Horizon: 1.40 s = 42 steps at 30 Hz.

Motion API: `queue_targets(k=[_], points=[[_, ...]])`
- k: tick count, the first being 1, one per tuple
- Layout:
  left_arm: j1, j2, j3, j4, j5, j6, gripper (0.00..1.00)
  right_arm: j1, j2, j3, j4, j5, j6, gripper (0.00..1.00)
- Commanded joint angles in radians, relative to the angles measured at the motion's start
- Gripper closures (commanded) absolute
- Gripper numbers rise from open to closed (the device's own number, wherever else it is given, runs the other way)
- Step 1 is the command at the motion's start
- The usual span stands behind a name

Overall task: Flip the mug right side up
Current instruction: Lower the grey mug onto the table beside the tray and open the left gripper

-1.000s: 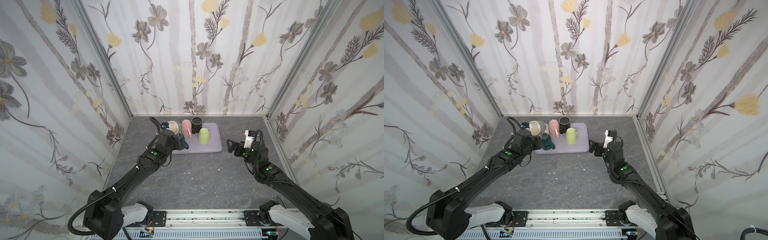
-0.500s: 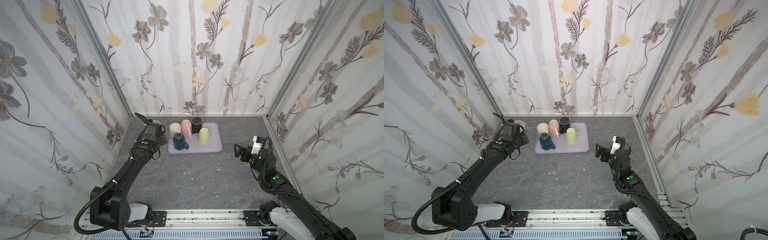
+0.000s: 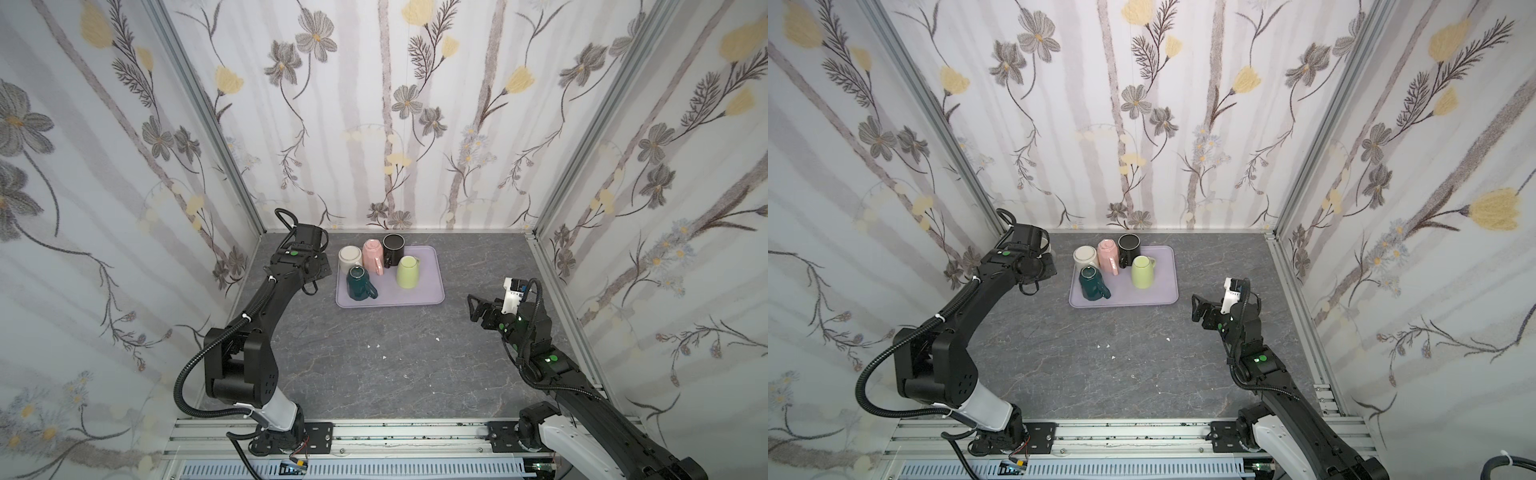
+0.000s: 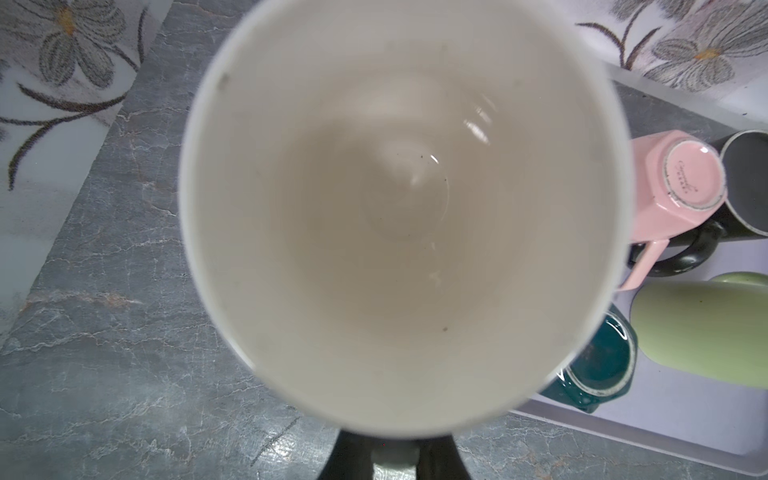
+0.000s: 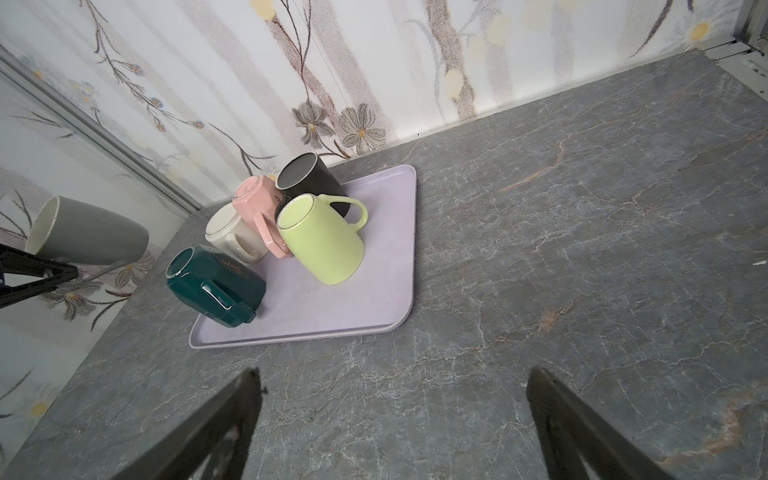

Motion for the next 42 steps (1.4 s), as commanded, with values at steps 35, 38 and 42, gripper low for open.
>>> queue_targets(k=[35, 38, 42], points=[[0.061, 0.579, 0.586, -0.239, 0.072, 0.083, 1.0, -0.04, 0.06, -0.037, 0.042, -0.043, -0.082, 0.0], [0.062, 0.591, 0.592, -0.251, 0.072, 0.087, 1.0, -0.043, 0.061, -0.039, 0.044, -0.043, -0.082, 0.0], [0.064, 0.611, 0.614, -0.268, 0.08, 0.088, 1.0, -0.048, 0.068, -0.04, 0.047, -0.04, -0.081, 0.0]])
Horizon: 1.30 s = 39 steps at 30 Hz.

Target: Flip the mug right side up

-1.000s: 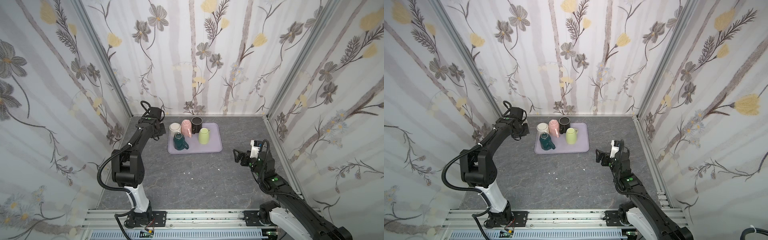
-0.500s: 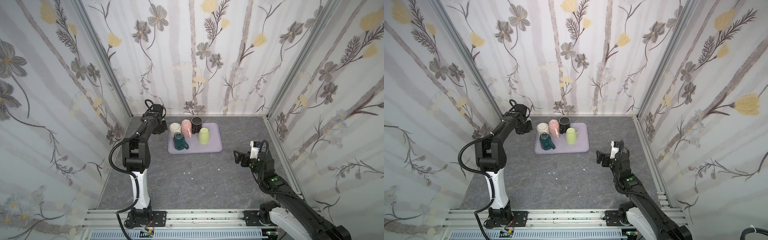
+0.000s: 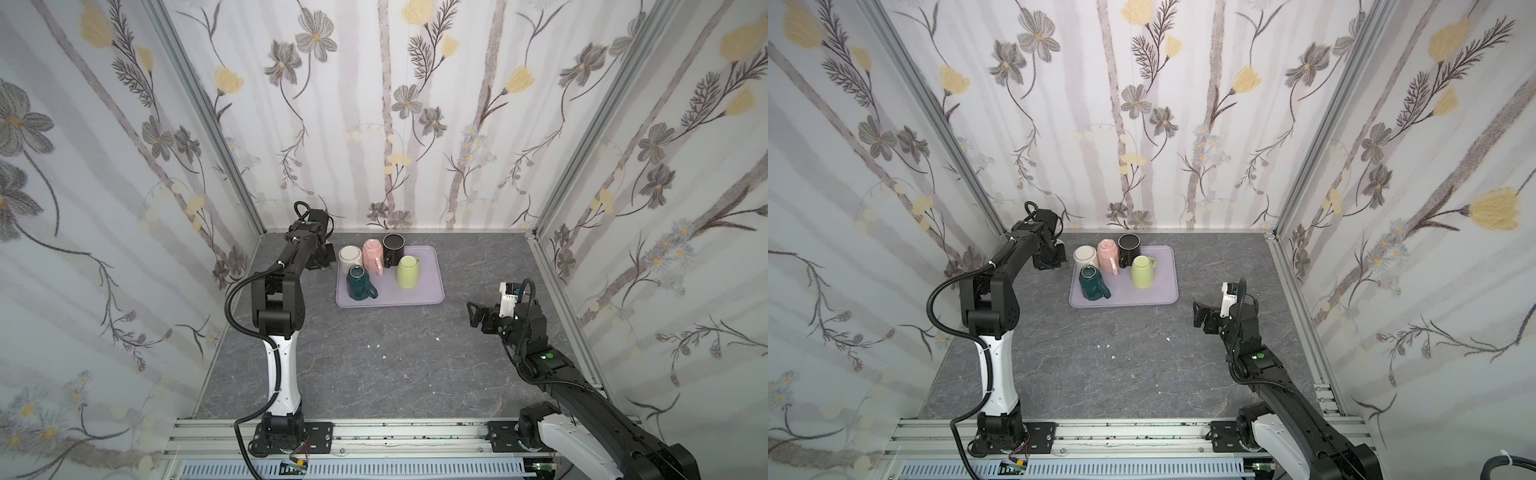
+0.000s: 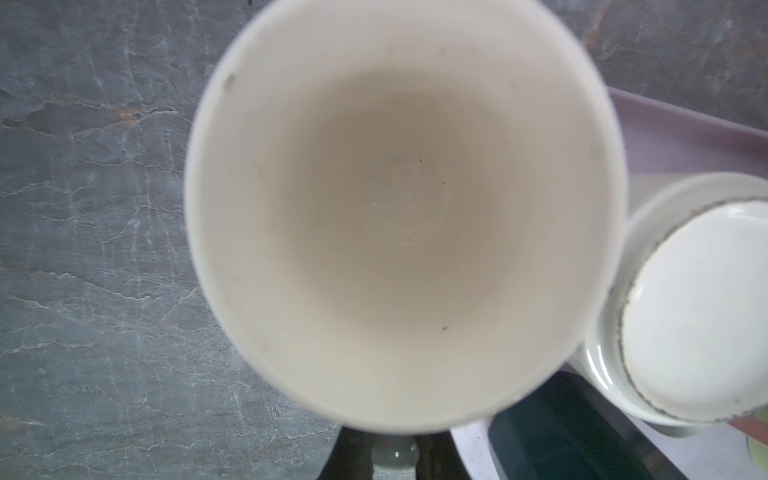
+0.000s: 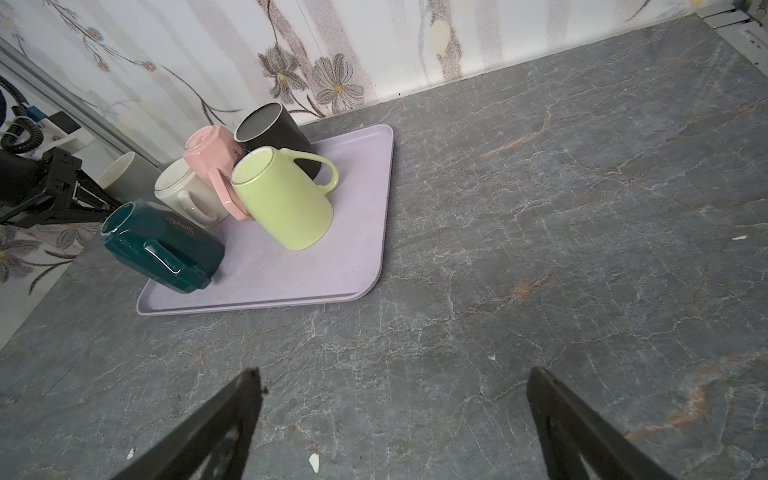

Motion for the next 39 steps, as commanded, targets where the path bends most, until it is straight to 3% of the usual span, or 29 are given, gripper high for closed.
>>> queue_targets(k=[1, 5, 6, 7, 8, 12, 17, 23, 29, 39], points=[[0.002, 0.017, 0.034, -0.019, -0.011, 0.011, 1.0, -0.003, 0.009, -0.001, 0.038, 0.0, -0.002, 0.0], [0.002, 0.046, 0.081, -0.057, -0.025, 0.016, 1.0, -0.004, 0.02, 0.0, 0.045, -0.008, 0.003, 0.0], [0.002, 0.051, 0.091, -0.067, -0.034, 0.015, 0.92, -0.004, 0.023, -0.002, 0.047, -0.009, 0.004, 0.0], [0.002, 0.053, 0.1, -0.075, -0.042, 0.013, 0.71, -0.004, 0.025, -0.001, 0.048, -0.01, 0.005, 0.0], [0.002, 0.056, 0.105, -0.081, -0.048, 0.015, 0.61, -0.004, 0.028, -0.001, 0.049, -0.013, 0.007, 0.0], [0.002, 0.051, 0.106, -0.088, -0.058, 0.025, 0.35, -0.006, 0.037, -0.001, 0.055, -0.019, 0.009, 0.0], [0.001, 0.032, 0.1, -0.088, -0.051, 0.018, 0.14, -0.005, 0.048, -0.001, 0.063, -0.028, 0.01, 0.0], [-0.001, -0.045, 0.034, -0.054, -0.055, 0.013, 0.0, -0.006, 0.052, 0.002, 0.053, -0.025, 0.014, 0.0], [-0.003, -0.135, -0.048, -0.034, -0.061, 0.016, 0.0, -0.007, 0.036, -0.001, 0.042, -0.014, 0.013, 0.0], [-0.046, -0.439, -0.419, 0.135, 0.028, -0.024, 0.0, -0.007, -0.023, -0.001, 0.03, -0.047, 0.019, 0.0]])
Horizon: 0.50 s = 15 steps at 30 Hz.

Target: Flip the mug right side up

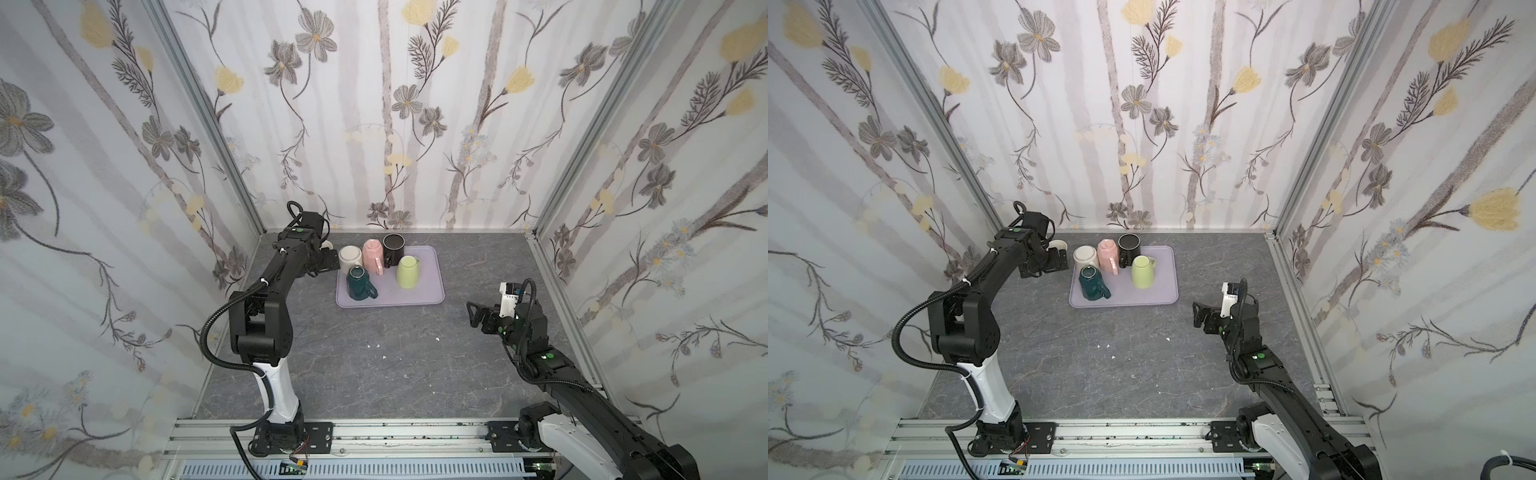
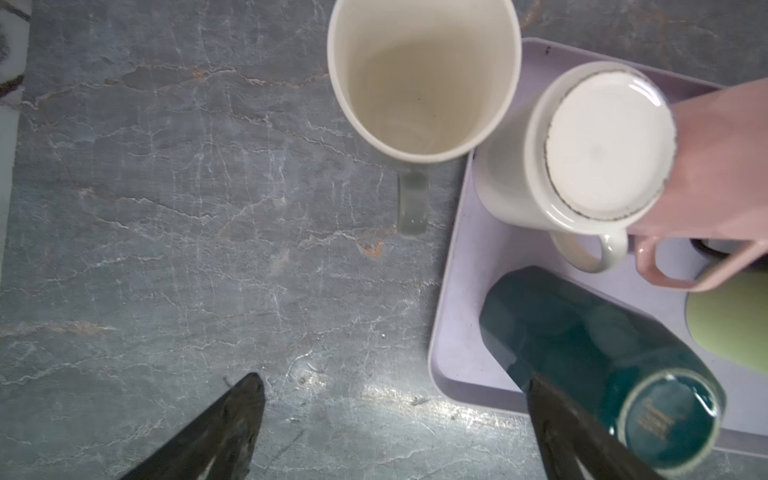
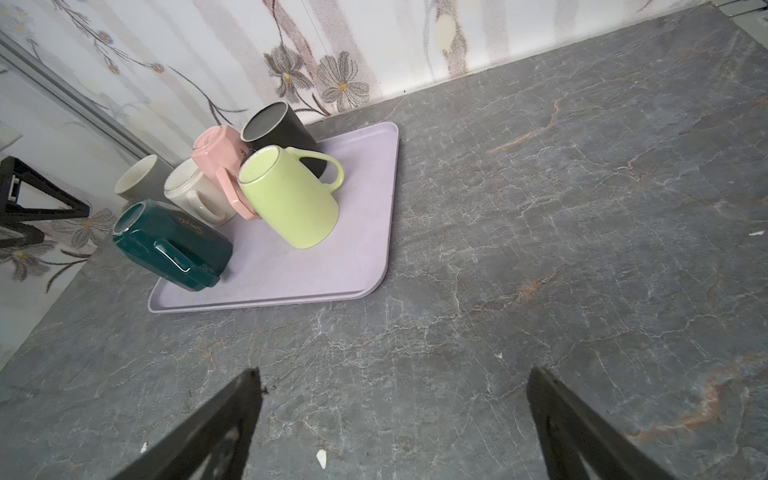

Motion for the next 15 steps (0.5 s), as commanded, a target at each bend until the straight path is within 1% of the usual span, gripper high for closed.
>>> queue_targets(k=[1, 3, 6, 10, 12, 14, 15], points=[[-0.023, -0.102, -0.092, 0.078, 0.024, -0.036, 0.0, 0.001, -0.014, -0.003, 0.032, -0.016, 0.007, 0.0], [-0.047, -0.184, -0.169, 0.101, 0.019, -0.047, 0.0, 0.002, -0.014, 0.006, 0.035, -0.021, 0.006, 0.0], [-0.086, -0.332, -0.323, 0.161, 0.011, -0.085, 0.0, 0.005, 0.008, 0.018, 0.056, -0.043, 0.003, 0.0], [-0.109, -0.519, -0.496, 0.224, 0.04, -0.127, 0.0, 0.024, 0.08, 0.14, -0.038, -0.066, -0.039, 0.0], [-0.11, -0.588, -0.577, 0.256, 0.065, -0.144, 0.0, 0.071, 0.102, 0.182, -0.051, -0.074, -0.058, 0.0], [-0.111, -0.676, -0.64, 0.267, 0.064, -0.144, 0.0, 0.154, 0.126, 0.215, -0.043, -0.052, -0.063, 0.0], [-0.11, -0.707, -0.658, 0.264, 0.063, -0.142, 0.0, 0.182, 0.142, 0.234, -0.032, -0.063, -0.058, 0.0]])
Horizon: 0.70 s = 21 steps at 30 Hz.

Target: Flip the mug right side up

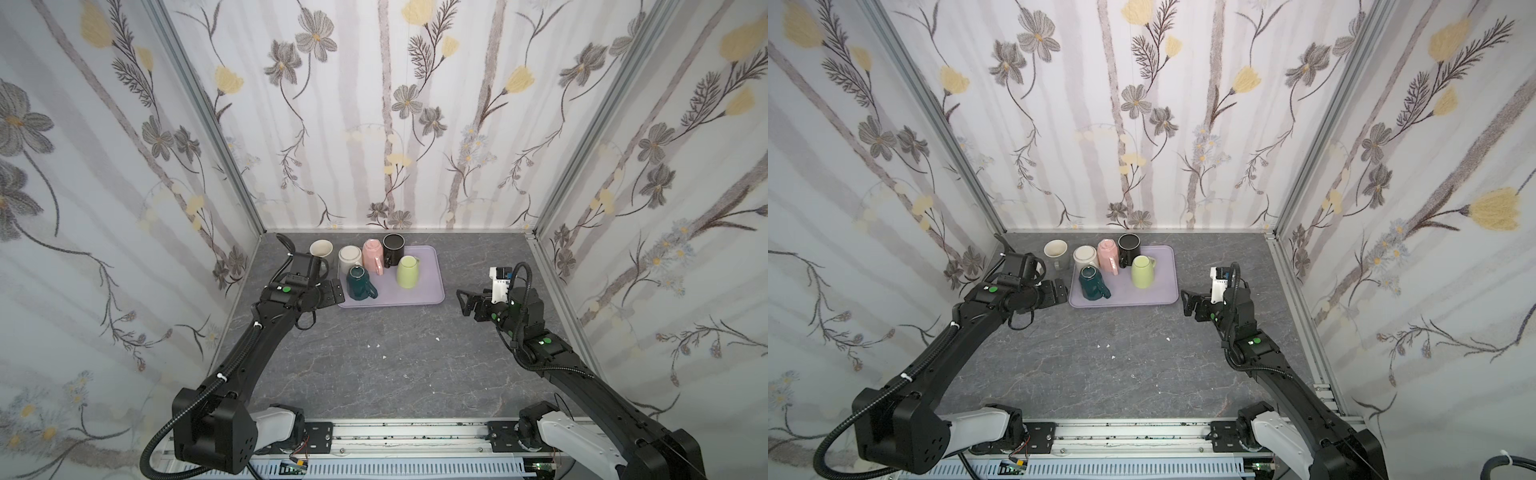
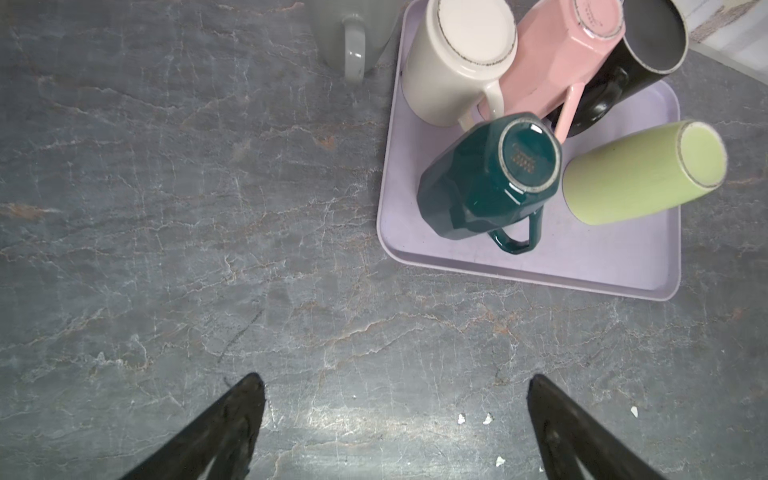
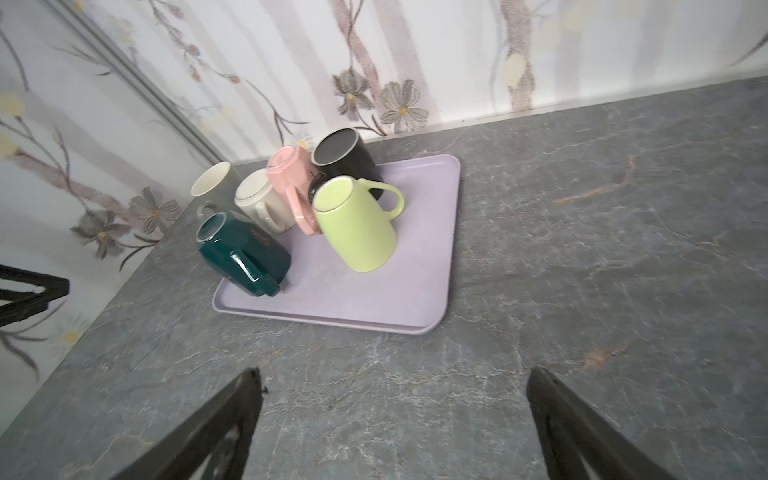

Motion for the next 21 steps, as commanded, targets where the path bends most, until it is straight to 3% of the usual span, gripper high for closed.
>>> queue_targets(k=[1, 5, 11, 16, 21], points=[[0.002, -0.092, -0.06, 0.062, 0.024, -0.005, 0.0, 0.076, 0.051, 0.071, 0.01, -0.049, -0.023, 0.0], [0.009, -0.169, -0.06, 0.005, 0.075, 0.045, 0.0, 0.155, 0.178, 0.276, -0.073, -0.043, -0.039, 0.0], [0.013, -0.249, -0.14, 0.049, 0.212, 0.055, 0.0, 0.259, 0.384, 0.401, -0.029, -0.046, -0.014, 0.01], [0.028, -0.281, -0.172, 0.061, 0.245, 0.087, 0.0, 0.334, 0.601, 0.572, -0.124, -0.018, -0.015, 0.07], [0.058, -0.3, -0.176, 0.065, 0.278, 0.083, 0.0, 0.38, 0.791, 0.767, -0.218, -0.013, -0.008, 0.21]])
